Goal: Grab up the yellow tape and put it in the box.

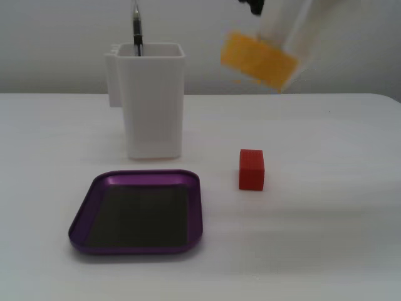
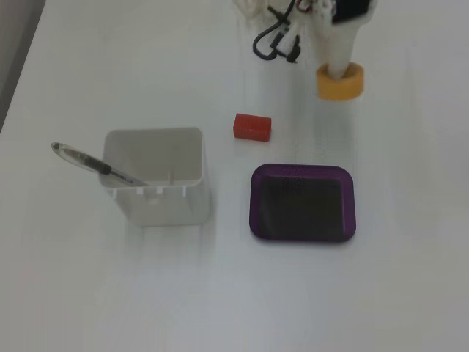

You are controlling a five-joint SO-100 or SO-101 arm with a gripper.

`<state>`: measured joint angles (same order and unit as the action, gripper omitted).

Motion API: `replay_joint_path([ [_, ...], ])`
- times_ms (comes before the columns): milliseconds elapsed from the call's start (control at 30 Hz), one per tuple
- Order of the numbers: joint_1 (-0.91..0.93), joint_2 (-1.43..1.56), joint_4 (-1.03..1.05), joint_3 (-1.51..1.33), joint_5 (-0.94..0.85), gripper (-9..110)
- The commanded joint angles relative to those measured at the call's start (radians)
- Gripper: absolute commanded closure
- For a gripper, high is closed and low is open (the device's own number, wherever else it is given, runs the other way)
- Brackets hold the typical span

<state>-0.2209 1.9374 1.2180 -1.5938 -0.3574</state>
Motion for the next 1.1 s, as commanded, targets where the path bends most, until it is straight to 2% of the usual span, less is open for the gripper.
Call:
replay_joint_path([
  [0,-0.005,-0.103,0.008,0.152,0.005,102],
  [467,0.006,-0.765,0.071,0.713,0.005,102],
  [833,0.127,-1.035,0.071,0.850,0.005,102],
  [1067,0.104,-1.054,0.104,0.854,0.006,102],
])
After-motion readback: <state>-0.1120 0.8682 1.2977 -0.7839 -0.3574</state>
